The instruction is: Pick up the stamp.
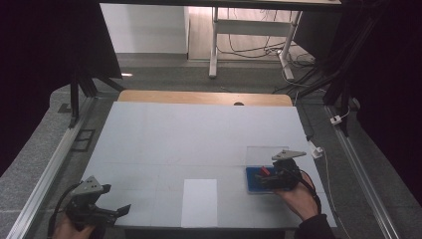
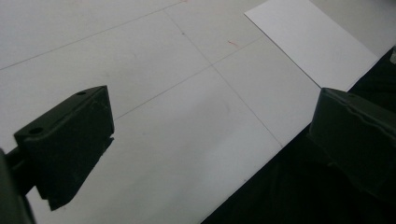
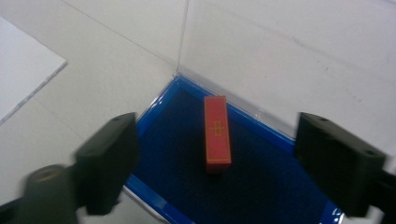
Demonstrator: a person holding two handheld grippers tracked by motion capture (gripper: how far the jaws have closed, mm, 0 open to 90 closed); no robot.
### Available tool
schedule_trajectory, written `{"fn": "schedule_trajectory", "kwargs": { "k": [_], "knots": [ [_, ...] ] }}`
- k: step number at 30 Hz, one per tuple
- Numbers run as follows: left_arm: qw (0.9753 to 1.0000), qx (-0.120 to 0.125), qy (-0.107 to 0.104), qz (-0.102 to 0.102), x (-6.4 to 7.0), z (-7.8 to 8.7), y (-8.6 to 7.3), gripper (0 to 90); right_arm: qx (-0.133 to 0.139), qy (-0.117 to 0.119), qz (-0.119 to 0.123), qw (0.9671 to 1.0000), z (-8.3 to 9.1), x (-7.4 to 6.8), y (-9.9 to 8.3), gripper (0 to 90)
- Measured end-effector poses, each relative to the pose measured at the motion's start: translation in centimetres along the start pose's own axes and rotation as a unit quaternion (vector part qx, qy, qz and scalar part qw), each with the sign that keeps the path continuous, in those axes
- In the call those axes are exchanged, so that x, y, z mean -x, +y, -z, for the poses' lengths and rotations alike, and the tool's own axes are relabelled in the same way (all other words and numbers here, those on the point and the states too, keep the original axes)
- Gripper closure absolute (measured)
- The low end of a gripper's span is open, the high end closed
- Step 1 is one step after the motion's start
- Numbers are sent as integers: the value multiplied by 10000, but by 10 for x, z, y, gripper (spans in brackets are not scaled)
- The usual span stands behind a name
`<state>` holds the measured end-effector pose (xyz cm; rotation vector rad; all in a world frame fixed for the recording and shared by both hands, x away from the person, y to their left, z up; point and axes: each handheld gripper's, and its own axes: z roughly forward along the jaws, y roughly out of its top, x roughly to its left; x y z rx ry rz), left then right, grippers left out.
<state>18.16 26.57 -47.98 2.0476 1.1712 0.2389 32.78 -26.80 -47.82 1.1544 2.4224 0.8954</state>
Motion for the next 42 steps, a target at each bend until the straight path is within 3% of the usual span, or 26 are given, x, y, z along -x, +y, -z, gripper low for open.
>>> {"fn": "schedule_trajectory", "kwargs": {
  "k": [2,4,5,7,11,12,15,23,34,42],
  "knots": [
    [10000,-3,-2,-2,0,0,0,3,-43,-9,83,10000,1,1,3,317],
    [10000,-4,-2,1,0,0,0,3,-39,-11,101,9999,1,2,3,359],
    [10000,-6,-3,0,0,0,0,3,-89,70,78,9999,0,3,4,468],
    [10000,-6,-7,-2,0,0,0,3,-123,115,72,9998,0,4,5,501],
    [10000,-18,-12,-5,0,0,0,3,-152,181,98,9997,-1,5,7,660],
    [10000,-18,-12,-5,0,0,0,3,-152,181,98,9997,-1,5,7,660],
    [10000,-23,-12,-9,0,-1,0,3,-172,219,156,9995,-1,5,9,791],
    [10000,-26,-14,-13,0,-1,0,3,-269,210,186,9992,-1,5,11,798],
    [10000,-29,2,-24,0,-1,0,4,-19,244,323,9992,8,6,10,799],
    [10000,-40,5,-37,1,-1,1,5,151,160,227,9995,22,12,7,799]
  ]
}}
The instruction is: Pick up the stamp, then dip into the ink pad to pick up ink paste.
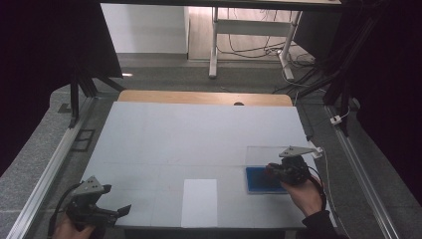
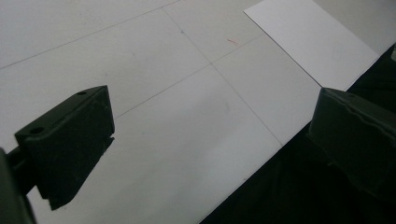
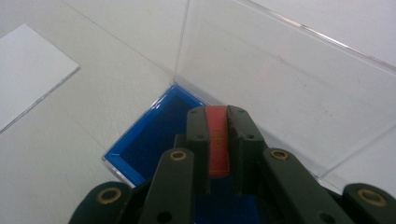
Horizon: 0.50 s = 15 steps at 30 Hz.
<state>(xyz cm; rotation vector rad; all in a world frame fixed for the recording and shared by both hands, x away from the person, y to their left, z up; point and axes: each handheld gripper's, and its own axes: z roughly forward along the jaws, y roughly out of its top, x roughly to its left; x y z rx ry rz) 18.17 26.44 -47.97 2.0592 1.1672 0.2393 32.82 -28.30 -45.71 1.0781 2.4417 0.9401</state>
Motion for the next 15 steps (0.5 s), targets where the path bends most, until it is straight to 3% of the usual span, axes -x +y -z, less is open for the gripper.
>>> {"fn": "schedule_trajectory", "kwargs": {
  "k": [5,15],
  "knots": [
    [10000,-6,-5,6,-1,0,0,5,8,-69,46,10000,6,2,-2,799],
    [10000,5,-7,1,-1,0,0,6,125,-218,-199,9995,15,12,-8,800]
  ]
}}
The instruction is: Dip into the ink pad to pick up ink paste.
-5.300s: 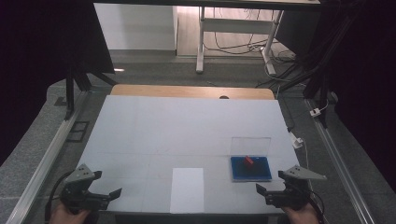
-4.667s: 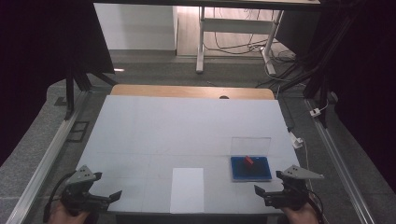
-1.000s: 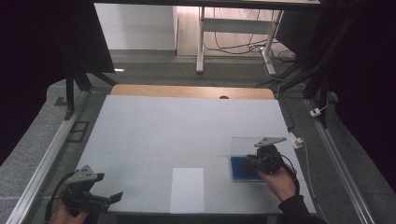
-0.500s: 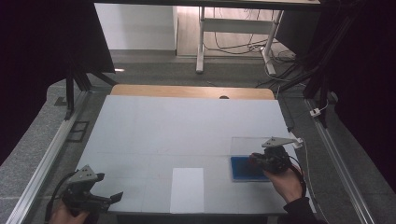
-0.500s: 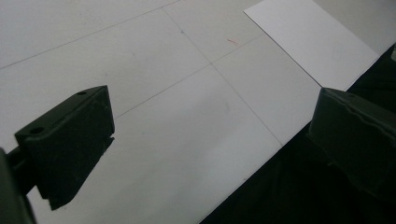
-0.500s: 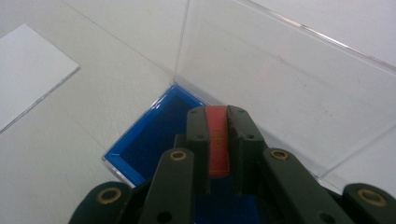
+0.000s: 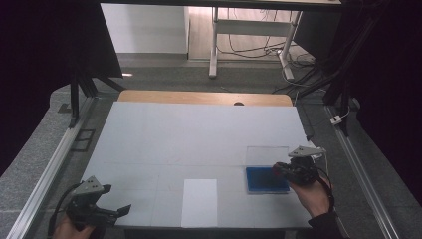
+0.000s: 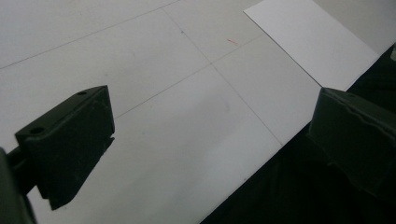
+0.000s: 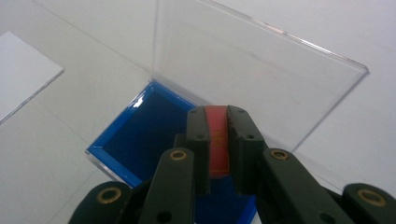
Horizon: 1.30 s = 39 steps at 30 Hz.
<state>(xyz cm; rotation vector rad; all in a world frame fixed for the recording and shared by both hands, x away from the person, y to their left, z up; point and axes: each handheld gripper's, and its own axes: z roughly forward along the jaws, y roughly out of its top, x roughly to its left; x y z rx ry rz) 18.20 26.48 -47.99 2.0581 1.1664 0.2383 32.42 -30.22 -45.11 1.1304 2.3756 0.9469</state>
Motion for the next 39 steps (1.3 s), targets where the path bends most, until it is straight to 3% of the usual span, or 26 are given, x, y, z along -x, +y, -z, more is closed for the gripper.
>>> {"fn": "schedule_trajectory", "kwargs": {
  "k": [12,23,31,39],
  "knots": [
    [10000,8,-23,16,-1,0,0,7,-97,-130,-146,9998,-1,9,-7,800],
    [10000,15,-37,26,-1,0,0,7,-467,-205,-153,9986,-15,11,-12,801],
    [10000,2,-36,23,-1,0,0,8,-495,-198,-318,9981,-17,12,-13,805],
    [10000,-12,-27,38,-1,0,0,8,-524,-341,-97,9980,-20,5,-12,807]
  ]
}}
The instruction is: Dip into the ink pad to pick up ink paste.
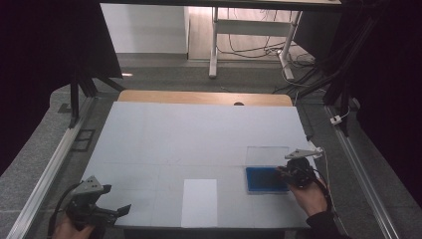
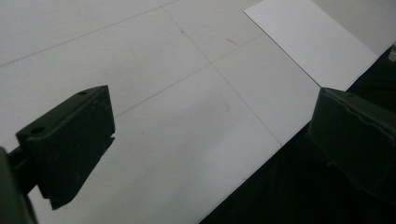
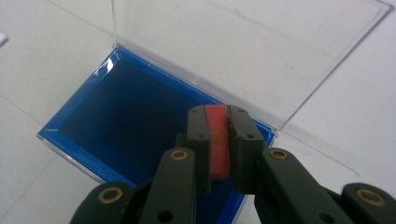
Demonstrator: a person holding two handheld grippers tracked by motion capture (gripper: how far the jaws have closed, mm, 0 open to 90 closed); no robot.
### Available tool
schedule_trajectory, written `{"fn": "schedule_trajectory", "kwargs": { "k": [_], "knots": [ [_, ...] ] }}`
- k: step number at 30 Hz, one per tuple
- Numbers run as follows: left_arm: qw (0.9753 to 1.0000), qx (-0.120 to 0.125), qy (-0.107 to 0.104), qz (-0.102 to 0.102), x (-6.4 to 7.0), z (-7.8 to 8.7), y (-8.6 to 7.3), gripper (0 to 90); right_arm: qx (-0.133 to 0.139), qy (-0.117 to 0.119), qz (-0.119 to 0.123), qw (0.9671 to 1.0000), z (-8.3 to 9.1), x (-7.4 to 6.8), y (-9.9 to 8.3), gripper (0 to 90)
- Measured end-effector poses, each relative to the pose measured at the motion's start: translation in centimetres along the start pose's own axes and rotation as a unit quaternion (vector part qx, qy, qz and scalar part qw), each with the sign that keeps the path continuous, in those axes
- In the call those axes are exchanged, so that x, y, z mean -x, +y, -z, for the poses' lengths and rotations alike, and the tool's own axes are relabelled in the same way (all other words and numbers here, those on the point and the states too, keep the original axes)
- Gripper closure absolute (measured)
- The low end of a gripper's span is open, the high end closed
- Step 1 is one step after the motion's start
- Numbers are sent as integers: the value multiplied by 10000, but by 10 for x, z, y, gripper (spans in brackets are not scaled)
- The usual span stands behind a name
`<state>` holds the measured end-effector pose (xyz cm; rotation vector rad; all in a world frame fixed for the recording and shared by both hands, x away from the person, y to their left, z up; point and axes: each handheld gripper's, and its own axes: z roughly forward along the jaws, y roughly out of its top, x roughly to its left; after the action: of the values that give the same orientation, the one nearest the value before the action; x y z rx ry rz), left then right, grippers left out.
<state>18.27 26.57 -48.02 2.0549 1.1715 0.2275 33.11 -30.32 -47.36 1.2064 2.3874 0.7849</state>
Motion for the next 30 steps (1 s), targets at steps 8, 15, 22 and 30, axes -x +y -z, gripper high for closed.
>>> {"fn": "schedule_trajectory", "kwargs": {
  "k": [8,15,22,30],
  "knots": [
    [10000,-10,-6,4,0,0,0,9,-24,-133,180,9997,-1,-6,1,807],
    [10000,23,-12,24,-1,0,0,10,134,201,-372,9990,-1,8,-4,808],
    [10000,12,-13,18,-1,0,0,10,111,167,-293,9994,0,6,-4,806],
    [10000,15,-10,16,0,0,0,10,141,176,-227,9995,0,5,-4,803]
  ]
}}
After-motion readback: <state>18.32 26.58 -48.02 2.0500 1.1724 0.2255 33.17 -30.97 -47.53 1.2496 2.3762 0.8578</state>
